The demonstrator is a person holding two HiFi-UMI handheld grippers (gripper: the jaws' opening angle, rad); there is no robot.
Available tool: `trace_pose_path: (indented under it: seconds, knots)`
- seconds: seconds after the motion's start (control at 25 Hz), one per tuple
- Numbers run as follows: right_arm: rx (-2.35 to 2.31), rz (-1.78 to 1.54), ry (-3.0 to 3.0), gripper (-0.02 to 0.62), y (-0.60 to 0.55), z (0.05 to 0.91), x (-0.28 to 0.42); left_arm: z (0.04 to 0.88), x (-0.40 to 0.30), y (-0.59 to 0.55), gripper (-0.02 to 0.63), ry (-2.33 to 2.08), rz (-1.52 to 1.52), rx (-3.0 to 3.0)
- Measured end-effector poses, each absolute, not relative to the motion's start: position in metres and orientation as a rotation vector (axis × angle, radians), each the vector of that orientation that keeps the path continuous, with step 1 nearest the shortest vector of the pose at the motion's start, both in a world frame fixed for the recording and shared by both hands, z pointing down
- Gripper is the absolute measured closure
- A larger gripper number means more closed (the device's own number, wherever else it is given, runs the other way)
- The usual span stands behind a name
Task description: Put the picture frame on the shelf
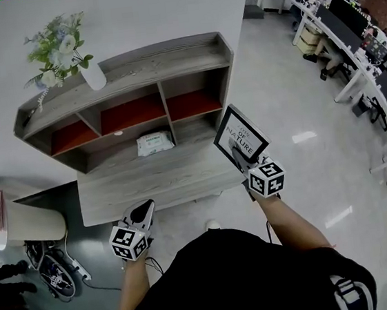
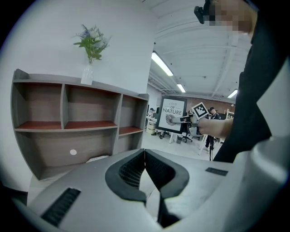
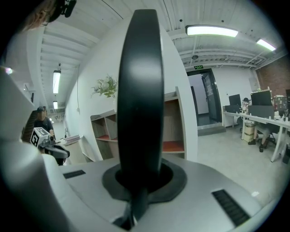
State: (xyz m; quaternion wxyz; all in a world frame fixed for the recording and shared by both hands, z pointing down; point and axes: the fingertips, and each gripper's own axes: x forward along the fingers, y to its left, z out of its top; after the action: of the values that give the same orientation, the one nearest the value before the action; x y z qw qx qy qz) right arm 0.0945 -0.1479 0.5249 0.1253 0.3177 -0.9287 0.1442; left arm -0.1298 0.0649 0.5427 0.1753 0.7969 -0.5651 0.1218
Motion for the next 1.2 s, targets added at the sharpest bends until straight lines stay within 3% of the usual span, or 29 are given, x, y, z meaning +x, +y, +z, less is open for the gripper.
trace_pose_path:
  seconds: [1.2]
  knots:
    - [0.852, 0.446, -2.735, 0.572, -0.206, 0.535, 0.097, 0.542, -0.114, 0.017, 0.586, -1.652, 0.376, 2.22]
